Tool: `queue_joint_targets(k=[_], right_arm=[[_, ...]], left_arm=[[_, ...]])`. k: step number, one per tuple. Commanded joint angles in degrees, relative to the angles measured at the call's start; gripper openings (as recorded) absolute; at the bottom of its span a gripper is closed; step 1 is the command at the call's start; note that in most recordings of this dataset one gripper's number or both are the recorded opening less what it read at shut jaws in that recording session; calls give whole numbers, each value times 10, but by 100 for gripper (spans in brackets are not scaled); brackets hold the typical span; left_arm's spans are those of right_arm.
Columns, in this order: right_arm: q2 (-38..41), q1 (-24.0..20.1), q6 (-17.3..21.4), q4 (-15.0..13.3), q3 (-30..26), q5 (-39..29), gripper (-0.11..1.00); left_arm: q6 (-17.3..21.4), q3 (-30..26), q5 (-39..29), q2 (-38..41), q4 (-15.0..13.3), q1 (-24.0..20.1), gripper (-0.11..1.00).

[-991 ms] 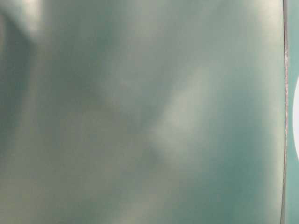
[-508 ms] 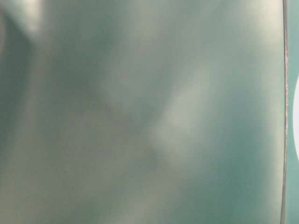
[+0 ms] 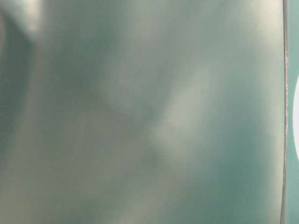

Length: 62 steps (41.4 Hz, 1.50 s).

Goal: Scoop the yellow hexagonal prism block from the bowl with a spoon using the right arm.
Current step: 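Lift the red spoon out of the white spoon rest, then carry the spoon over the white bowl and lower it inside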

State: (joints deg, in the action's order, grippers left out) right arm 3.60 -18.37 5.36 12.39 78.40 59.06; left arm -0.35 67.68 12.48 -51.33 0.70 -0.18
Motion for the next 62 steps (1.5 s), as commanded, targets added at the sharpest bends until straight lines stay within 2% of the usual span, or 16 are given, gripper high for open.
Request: queue_joint_targets(k=[1,6,12,21,27,37,48,55,62], right_arm=[[-5,-3,1,-2,-5,2,46],[-5,-3,0,-2,-7,2,41],[-6,-3,0,-2,-9,4,23],[-32,-3,0,-3,-15,0,23],[-78,-3,-4,-3,-21,-31,23],[-181,4,-17,-3,-62,-186,23],[-287,61,-33,-3,-139,-400,23],[-306,110,-33,-3,-196,-520,23],[-294,156,-34,-3,-255,-608,23]], left_arm=[[-1,-14,4,4,1,-1,0],[-1,-14,4,4,1,-1,0],[-1,-14,3,4,1,0,0],[0,-14,-4,3,1,-1,0],[0,-14,-6,1,1,-1,0],[0,-14,-4,-3,1,-1,0],[0,-15,0,-2,1,-1,0],[-1,-15,0,-1,1,-1,0],[0,-14,-2,5,1,-1,0]])
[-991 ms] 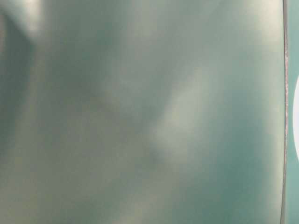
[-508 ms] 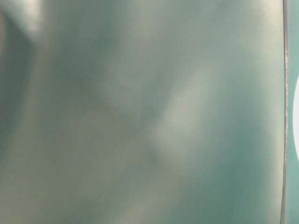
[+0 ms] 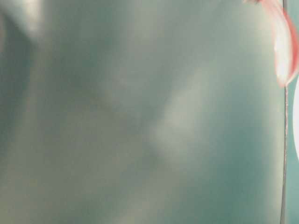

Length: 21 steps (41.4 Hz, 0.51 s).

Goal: Scoop the yellow hexagonal prism block from the bowl with a spoon using the right arm.
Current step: 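Carry the spoon over the white bowl and lower it inside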

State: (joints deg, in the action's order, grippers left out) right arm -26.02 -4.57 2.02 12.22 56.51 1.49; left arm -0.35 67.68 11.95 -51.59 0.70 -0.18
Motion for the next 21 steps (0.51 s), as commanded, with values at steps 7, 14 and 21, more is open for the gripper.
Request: queue_joint_targets(k=[7,14,21], right_arm=[[37,65,0,-2,-97,-119,23],[89,102,1,-2,-156,-200,23],[142,125,-2,-5,-210,-277,23]], left_arm=[[0,-14,3,11,1,-1,0],[0,-14,2,11,1,-1,0],[2,-13,0,11,1,0,0]])
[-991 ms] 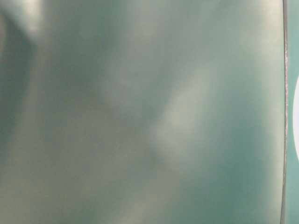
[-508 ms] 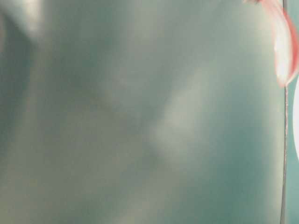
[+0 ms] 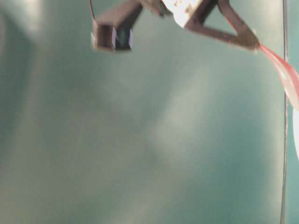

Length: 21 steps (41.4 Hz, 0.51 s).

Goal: Scoop the yellow hexagonal prism block from the bowl with a spoon using the right arm.
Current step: 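Carry the spoon over the white bowl and lower it inside, then push the spoon bowl under the yellow block toward the bowl's left side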

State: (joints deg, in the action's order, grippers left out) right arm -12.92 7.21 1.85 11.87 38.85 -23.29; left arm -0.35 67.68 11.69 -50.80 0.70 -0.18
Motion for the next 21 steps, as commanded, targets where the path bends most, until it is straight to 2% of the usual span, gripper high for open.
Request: queue_joint_targets(k=[1,11,21], right_arm=[[17,9,0,-4,-40,-39,23],[67,11,-1,-18,-100,-134,23],[88,10,-1,-20,-113,-156,23]], left_arm=[[3,-14,3,4,1,-1,0],[5,-14,3,4,1,-1,0],[6,-14,3,4,1,0,0]])
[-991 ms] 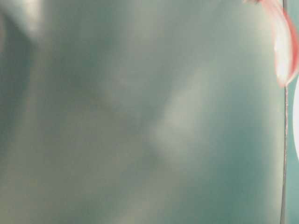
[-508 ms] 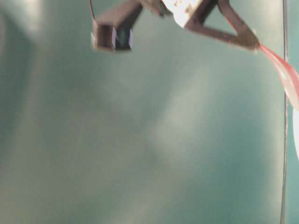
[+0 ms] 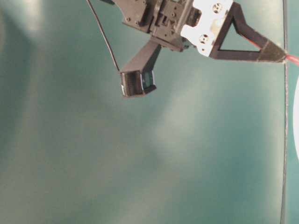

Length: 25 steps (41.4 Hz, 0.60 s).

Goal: Scoop the yellow hexagonal prism block from the bowl with a spoon using the right arm.
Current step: 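Push the spoon bowl under the yellow block toward the bowl's left side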

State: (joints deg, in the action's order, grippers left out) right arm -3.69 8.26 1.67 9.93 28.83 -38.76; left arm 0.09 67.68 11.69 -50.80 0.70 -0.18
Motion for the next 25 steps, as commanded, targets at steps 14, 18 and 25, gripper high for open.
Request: queue_joint_targets(k=[14,18,25], right_arm=[[21,0,0,-1,-15,8,23],[25,0,1,0,-16,17,23],[33,-4,1,0,-22,26,23]], left_arm=[[3,-13,3,4,1,-1,0],[3,-13,3,4,2,-1,0],[3,-13,3,4,1,0,0]])
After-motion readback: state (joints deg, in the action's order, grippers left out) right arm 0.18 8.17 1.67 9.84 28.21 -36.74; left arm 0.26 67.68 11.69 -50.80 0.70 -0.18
